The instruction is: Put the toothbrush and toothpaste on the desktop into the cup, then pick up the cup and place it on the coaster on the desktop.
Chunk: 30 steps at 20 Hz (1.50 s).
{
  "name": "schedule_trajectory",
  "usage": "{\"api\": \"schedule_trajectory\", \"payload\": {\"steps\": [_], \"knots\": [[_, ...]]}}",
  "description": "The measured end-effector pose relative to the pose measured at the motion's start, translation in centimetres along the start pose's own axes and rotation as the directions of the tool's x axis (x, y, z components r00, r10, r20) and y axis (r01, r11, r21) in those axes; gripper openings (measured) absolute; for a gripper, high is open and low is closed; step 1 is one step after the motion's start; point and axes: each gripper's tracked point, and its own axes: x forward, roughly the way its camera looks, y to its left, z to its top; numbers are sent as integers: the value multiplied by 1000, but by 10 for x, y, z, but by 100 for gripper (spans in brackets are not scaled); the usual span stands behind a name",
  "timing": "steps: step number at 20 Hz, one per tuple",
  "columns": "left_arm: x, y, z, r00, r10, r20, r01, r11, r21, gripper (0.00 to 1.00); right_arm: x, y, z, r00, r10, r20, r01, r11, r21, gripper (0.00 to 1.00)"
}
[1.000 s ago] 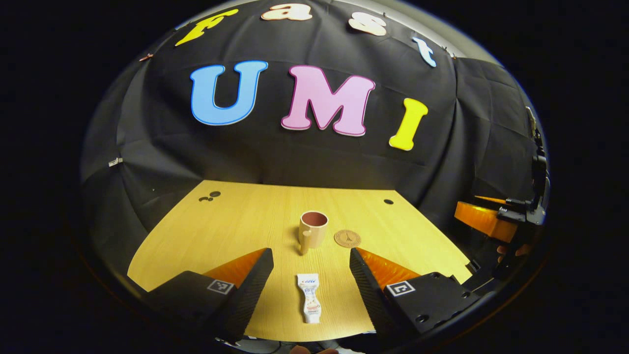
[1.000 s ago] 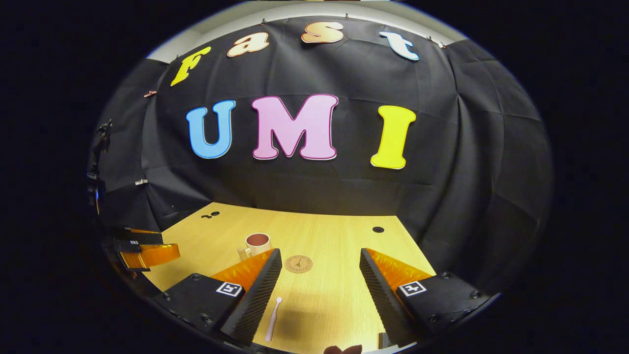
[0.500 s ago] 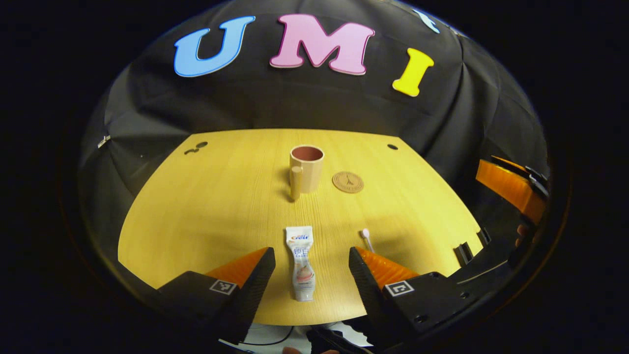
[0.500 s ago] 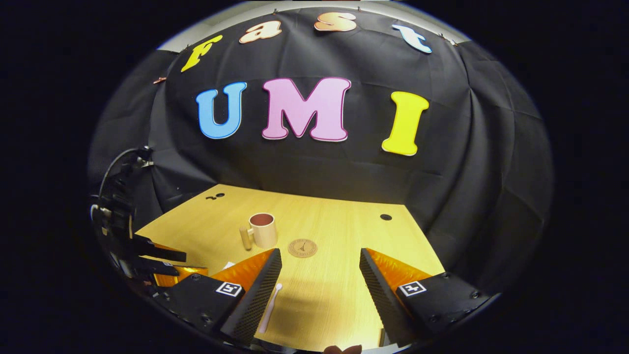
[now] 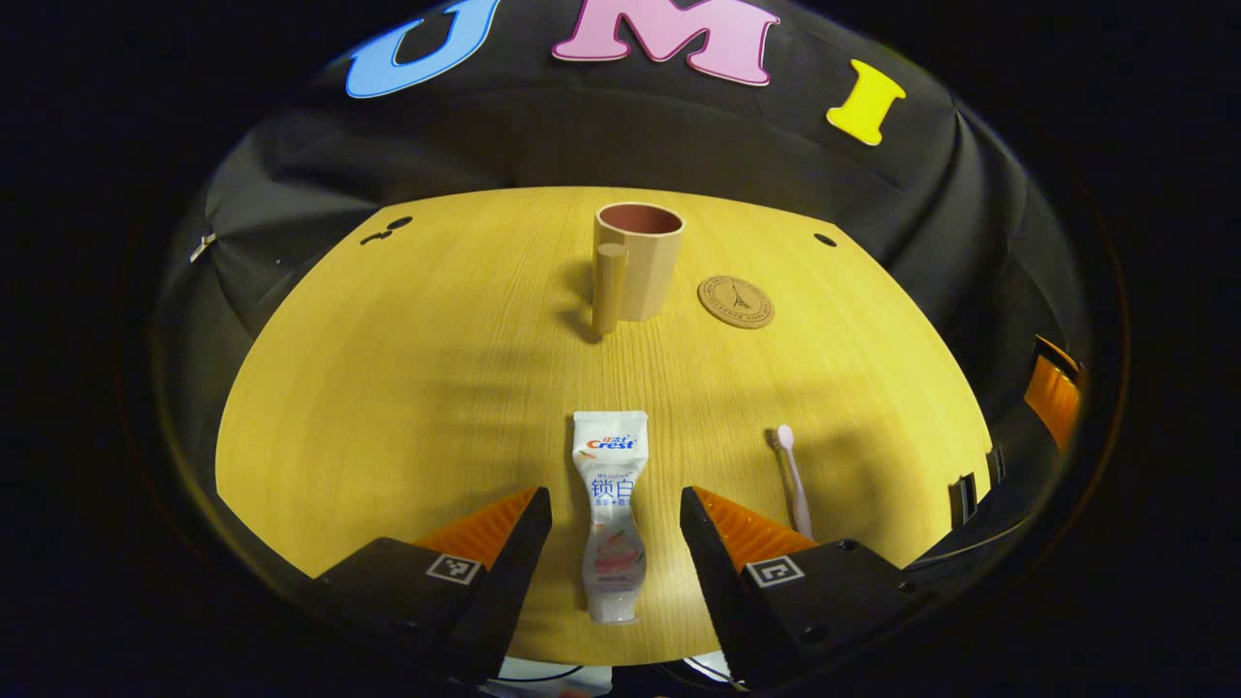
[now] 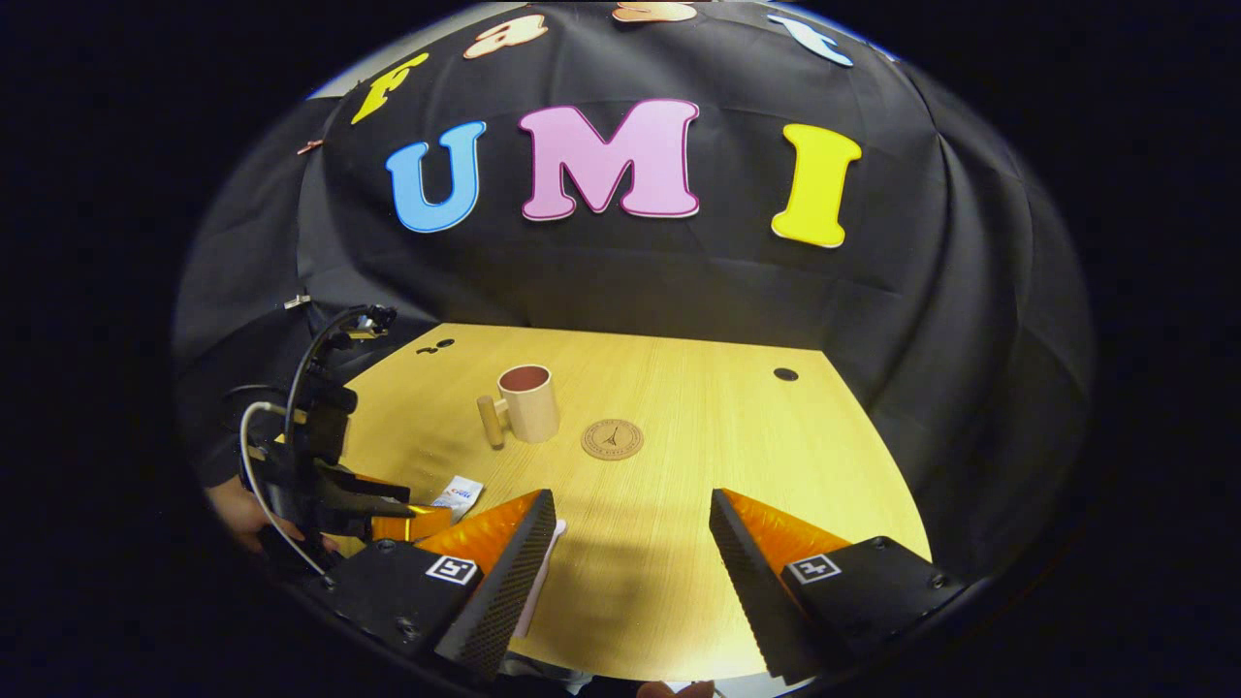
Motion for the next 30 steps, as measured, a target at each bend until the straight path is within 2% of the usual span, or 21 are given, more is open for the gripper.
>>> {"api": "schedule_trajectory", "payload": {"steps": [1, 10, 13, 14, 15, 16, 19, 21, 22, 23, 24, 26, 28, 29, 30], "knots": [[4, 2, -1, 1000, 4, -13, -4, 1000, -3, 84, 3, 0, -3, 1000, 2, -11, -2, 1000, 8, 98], [30, 4, -21, 991, 21, -135, -22, 1000, -7, 75, 18, 2, -30, 995, 9, -99, -6, 999, 33, 98], [33, 4, -21, 990, 33, -138, -27, 999, 39, 73, 19, 10, -44, 991, 16, -136, -13, 1000, 28, 98], [35, 6, -21, 989, 44, -138, -35, 997, 69, 78, 19, 14, -49, 988, 24, -151, -19, 999, 34, 98], [35, 5, -21, 989, 47, -142, -33, 995, 99, 73, 19, 19, -54, 986, 32, -165, -26, 999, 41, 98], [37, 3, -21, 989, 44, -141, -29, 994, 109, 73, 20, 23, -59, 983, 39, -181, -31, 998, 50, 99], [39, 4, -19, 989, 49, -137, -36, 995, 90, 66, 24, 41, -77, 969, 65, -238, -46, 995, 84, 99], [40, 7, -16, 992, 51, -112, -45, 997, 61, 56, 26, 49, -89, 959, 72, -275, -48, 994, 94, 99], [39, 8, -16, 993, 56, -108, -51, 998, 46, 45, 29, 51, -93, 955, 66, -288, -43, 995, 87, 98], [38, 10, -15, 993, 49, -108, -45, 998, 45, 48, 31, 53, -97, 953, 63, -298, -40, 996, 81, 98], [39, 10, -16, 993, 38, -113, -32, 998, 52, 36, 34, 55, -99, 950, 59, -306, -38, 997, 73, 96], [38, 11, -14, 994, 7, -107, -1, 998, 55, 36, 41, 58, -109, 944, 40, -328, -25, 999, 48, 93], [38, 11, -14, 994, -32, -101, 35, 999, 26, 26, 52, 64, -121, 931, 25, -365, -12, 999, 38, 88], [36, 11, -14, 993, -53, -109, 55, 998, 13, 31, 56, 67, -128, 924, 27, -382, -11, 999, 42, 87], [36, 11, -15, 990, -72, -118, 73, 997, 5, 31, 60, 70, -132, 918, 27, -395, -9, 999, 46, 84]]}}
